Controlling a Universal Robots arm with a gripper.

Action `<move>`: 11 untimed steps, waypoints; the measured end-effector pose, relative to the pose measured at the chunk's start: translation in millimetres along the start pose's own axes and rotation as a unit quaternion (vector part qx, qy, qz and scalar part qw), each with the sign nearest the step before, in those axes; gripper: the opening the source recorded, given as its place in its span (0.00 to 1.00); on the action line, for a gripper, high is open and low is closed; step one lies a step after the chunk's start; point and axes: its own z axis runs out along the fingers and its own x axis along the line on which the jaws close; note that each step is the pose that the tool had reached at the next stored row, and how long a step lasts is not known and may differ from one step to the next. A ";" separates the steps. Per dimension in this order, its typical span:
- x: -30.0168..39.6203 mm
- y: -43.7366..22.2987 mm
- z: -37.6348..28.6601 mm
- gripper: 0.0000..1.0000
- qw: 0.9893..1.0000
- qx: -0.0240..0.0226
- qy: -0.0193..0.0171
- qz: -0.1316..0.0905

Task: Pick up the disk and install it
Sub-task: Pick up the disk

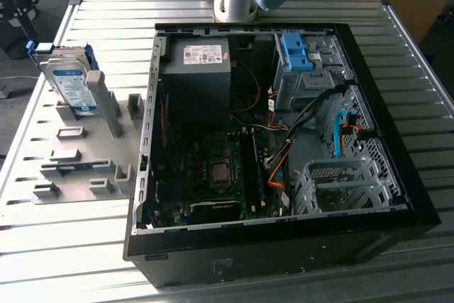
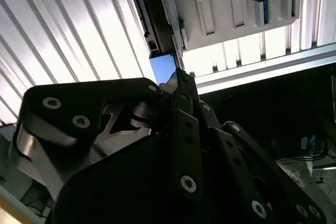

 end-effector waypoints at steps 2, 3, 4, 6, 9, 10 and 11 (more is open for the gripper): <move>0.0 0.0 0.2 0.11 1.000 0.000 0.001 -0.018; 0.0 0.0 0.3 0.11 1.000 0.000 0.001 -0.028; 0.0 0.0 0.5 0.11 0.999 0.000 0.002 -0.037; 0.0 -0.1 0.8 0.11 0.998 0.000 0.002 -0.055; 0.0 -0.1 1.4 0.11 0.997 0.000 0.004 -0.082; 0.0 -0.1 1.6 0.11 0.996 0.000 0.004 -0.091; 0.0 -0.1 1.8 0.11 0.995 0.000 0.004 -0.100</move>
